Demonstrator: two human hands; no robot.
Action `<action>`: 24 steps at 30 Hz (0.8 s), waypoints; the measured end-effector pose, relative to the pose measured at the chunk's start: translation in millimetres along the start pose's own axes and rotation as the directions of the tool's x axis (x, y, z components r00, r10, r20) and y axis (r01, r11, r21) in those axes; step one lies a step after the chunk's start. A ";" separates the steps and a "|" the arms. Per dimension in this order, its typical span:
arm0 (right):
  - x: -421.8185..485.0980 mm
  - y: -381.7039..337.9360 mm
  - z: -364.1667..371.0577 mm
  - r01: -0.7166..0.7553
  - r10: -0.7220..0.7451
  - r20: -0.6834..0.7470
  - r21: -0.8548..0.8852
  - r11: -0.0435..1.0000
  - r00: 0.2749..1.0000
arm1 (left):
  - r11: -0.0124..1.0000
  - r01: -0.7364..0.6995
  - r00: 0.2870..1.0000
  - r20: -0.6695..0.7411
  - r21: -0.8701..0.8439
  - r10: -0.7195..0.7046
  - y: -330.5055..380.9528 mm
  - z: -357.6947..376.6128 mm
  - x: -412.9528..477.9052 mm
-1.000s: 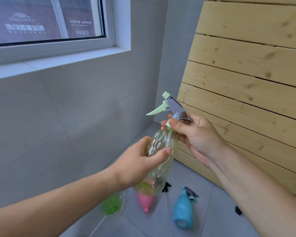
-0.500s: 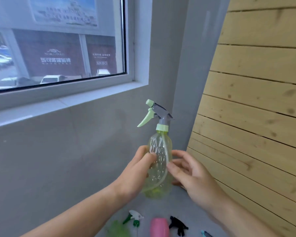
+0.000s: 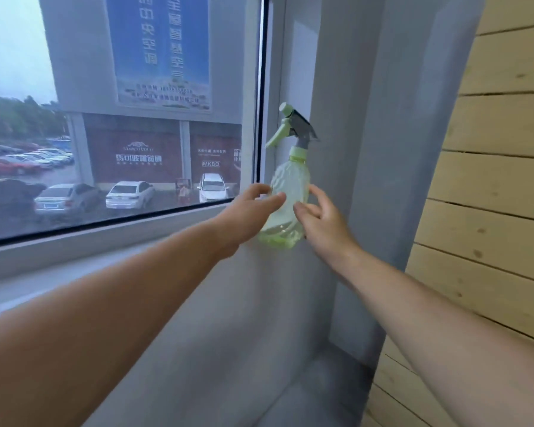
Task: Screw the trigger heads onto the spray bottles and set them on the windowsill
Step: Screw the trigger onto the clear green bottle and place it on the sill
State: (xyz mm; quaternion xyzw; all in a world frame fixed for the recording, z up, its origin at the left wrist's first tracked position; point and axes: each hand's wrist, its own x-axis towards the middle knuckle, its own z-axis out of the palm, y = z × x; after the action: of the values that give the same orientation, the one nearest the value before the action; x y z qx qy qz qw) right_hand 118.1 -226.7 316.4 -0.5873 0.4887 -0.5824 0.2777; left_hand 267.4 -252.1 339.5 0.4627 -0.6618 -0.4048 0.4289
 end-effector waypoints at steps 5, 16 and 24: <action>64.3 12.5 23.1 -0.012 0.012 -0.006 -0.100 0.995 1.000 | 0.998 0.032 0.998 -0.054 0.053 -0.030 -5.2 -14.0 58.9; 111.7 38.5 45.5 -0.049 0.048 -0.004 -0.109 0.993 0.999 | 0.999 0.029 0.994 -0.108 0.046 -0.024 -53.6 -26.5 117.3; 115.6 50.5 51.2 -0.045 0.044 -0.024 -0.081 0.996 0.999 | 0.986 -0.008 0.982 -0.183 0.164 0.038 -53.9 -20.2 120.4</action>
State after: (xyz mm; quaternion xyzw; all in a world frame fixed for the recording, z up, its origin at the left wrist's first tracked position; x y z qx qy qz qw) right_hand 136.4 -361.5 310.3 -0.5806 0.5280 -0.5621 0.2611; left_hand 276.2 -383.5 318.6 0.5241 -0.6552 -0.2998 0.4540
